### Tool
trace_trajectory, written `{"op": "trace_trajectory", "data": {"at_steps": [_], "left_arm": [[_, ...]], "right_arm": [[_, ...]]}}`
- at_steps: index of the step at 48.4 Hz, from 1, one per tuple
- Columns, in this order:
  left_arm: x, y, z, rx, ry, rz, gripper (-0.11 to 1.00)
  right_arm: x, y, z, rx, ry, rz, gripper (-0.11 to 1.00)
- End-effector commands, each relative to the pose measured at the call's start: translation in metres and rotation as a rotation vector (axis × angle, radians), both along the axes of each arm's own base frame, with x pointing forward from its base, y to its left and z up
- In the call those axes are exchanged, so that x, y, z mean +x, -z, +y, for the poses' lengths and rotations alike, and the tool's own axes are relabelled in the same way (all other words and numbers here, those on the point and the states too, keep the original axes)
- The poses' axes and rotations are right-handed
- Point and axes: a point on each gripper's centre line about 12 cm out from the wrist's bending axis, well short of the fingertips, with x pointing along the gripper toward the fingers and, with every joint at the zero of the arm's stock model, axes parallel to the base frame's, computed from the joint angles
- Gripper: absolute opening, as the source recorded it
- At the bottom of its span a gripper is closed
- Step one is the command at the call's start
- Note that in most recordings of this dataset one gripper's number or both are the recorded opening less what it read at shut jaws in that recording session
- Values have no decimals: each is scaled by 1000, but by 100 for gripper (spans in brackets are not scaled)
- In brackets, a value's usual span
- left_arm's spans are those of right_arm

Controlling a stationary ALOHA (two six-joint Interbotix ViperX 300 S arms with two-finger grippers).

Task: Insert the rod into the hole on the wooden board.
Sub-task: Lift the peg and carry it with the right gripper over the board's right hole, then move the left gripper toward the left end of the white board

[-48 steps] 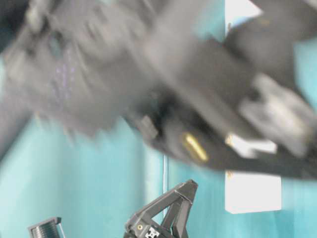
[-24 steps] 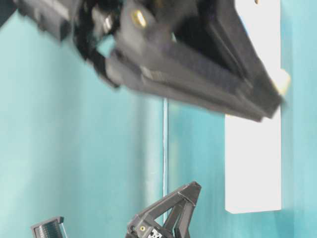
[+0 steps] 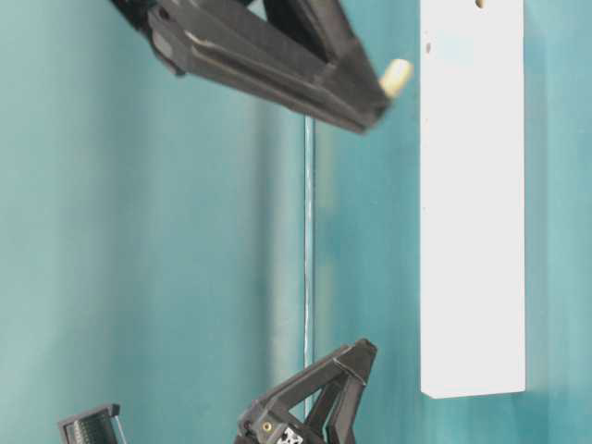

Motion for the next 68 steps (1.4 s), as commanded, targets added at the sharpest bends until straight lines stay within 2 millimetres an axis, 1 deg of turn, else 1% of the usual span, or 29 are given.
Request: {"op": "trace_trajectory", "data": {"at_steps": [1,9,21,33,37,45,56,68], "left_arm": [[5,-13,0,8,2,-44,74],[5,-13,0,8,2,-42,74],[5,-13,0,8,2,-44,74],[5,-13,0,11,4,-43,74],[5,-13,0,10,4,-42,74],[5,-13,0,12,5,-43,74],[5,-13,0,12,5,-43,74],[5,-13,0,14,7,-41,74]], "right_arm": [[-7,-13,-8,28,3,-86,9],[-20,-15,-20,56,15,-149,9],[-37,-2,-38,72,58,-154,9],[-48,5,-56,141,91,-274,9],[-52,11,-61,158,109,-294,9],[-56,20,-66,138,130,-321,9],[-57,22,-72,63,154,-406,9],[-62,37,-74,51,171,-428,9]]}}
